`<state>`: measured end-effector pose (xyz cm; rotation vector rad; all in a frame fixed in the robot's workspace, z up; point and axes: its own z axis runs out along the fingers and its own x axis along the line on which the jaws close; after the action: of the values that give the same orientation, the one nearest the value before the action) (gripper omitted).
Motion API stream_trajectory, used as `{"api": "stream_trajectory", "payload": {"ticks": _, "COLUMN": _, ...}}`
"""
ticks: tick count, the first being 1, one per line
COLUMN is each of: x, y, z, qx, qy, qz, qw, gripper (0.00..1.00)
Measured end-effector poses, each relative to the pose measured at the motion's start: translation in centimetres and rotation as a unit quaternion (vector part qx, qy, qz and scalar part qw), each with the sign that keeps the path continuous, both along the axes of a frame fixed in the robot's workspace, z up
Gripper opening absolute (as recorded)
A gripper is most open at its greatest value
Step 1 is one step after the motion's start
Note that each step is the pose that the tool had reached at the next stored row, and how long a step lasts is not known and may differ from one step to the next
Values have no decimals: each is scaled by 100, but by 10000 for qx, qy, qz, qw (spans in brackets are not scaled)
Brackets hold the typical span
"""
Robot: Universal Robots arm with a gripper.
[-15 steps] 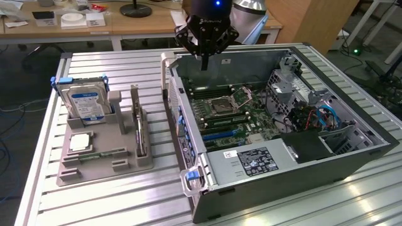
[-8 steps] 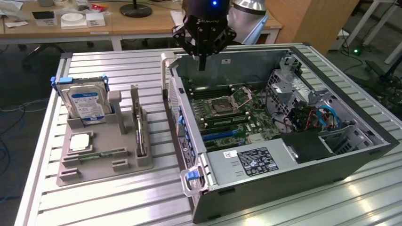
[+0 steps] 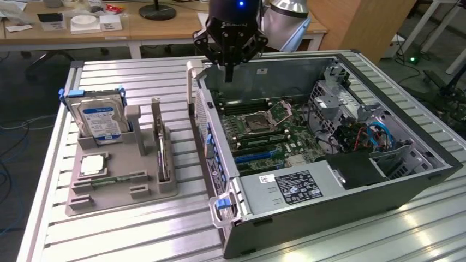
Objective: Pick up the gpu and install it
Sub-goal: 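Reach for the gpu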
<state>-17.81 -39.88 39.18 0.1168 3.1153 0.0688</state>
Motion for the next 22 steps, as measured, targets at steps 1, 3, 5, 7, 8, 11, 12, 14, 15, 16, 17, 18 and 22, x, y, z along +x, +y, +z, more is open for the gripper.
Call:
{"api": "stream_trajectory", "payload": {"ticks": 1, "x": -13, "y": 0, "z": 0, "qx": 0, "qy": 0, "qz": 0, "qw": 10000, "gripper": 10}}
{"api": "stream_trajectory", "payload": {"ticks": 3, "x": -40, "y": 0, "z": -1, "qx": 0, "qy": 1, "qz": 0, "qw": 10000, "gripper": 10}}
{"api": "stream_trajectory", "payload": {"ticks": 5, "x": -71, "y": 0, "z": -1, "qx": 0, "qy": 1, "qz": 1, "qw": 10000, "gripper": 10}}
{"api": "stream_trajectory", "payload": {"ticks": 7, "x": -101, "y": 0, "z": -2, "qx": 0, "qy": 1, "qz": 1, "qw": 10000, "gripper": 10}}
{"api": "stream_trajectory", "payload": {"ticks": 8, "x": -116, "y": -1, "z": -2, "qx": 0, "qy": 1, "qz": 1, "qw": 10000, "gripper": 10}}
{"api": "stream_trajectory", "payload": {"ticks": 11, "x": -160, "y": 0, "z": -3, "qx": 0, "qy": 2, "qz": 0, "qw": 10000, "gripper": 10}}
{"api": "stream_trajectory", "payload": {"ticks": 12, "x": -175, "y": 0, "z": -3, "qx": 0, "qy": 2, "qz": 0, "qw": 10000, "gripper": 10}}
{"api": "stream_trajectory", "payload": {"ticks": 14, "x": -205, "y": -1, "z": -4, "qx": 0, "qy": 3, "qz": 0, "qw": 10000, "gripper": 10}}
{"api": "stream_trajectory", "payload": {"ticks": 15, "x": -221, "y": -1, "z": -4, "qx": 0, "qy": 3, "qz": 0, "qw": 10000, "gripper": 10}}
{"api": "stream_trajectory", "payload": {"ticks": 16, "x": -235, "y": -1, "z": -4, "qx": 0, "qy": 3, "qz": 0, "qw": 10000, "gripper": 10}}
{"api": "stream_trajectory", "payload": {"ticks": 17, "x": -250, "y": -1, "z": -5, "qx": 0, "qy": 3, "qz": 1, "qw": 10000, "gripper": 10}}
{"api": "stream_trajectory", "payload": {"ticks": 18, "x": -263, "y": -1, "z": -5, "qx": 0, "qy": 3, "qz": 0, "qw": 10000, "gripper": 10}}
{"api": "stream_trajectory", "payload": {"ticks": 22, "x": -317, "y": -1, "z": -6, "qx": 0, "qy": 5, "qz": 0, "qw": 10000, "gripper": 10}}
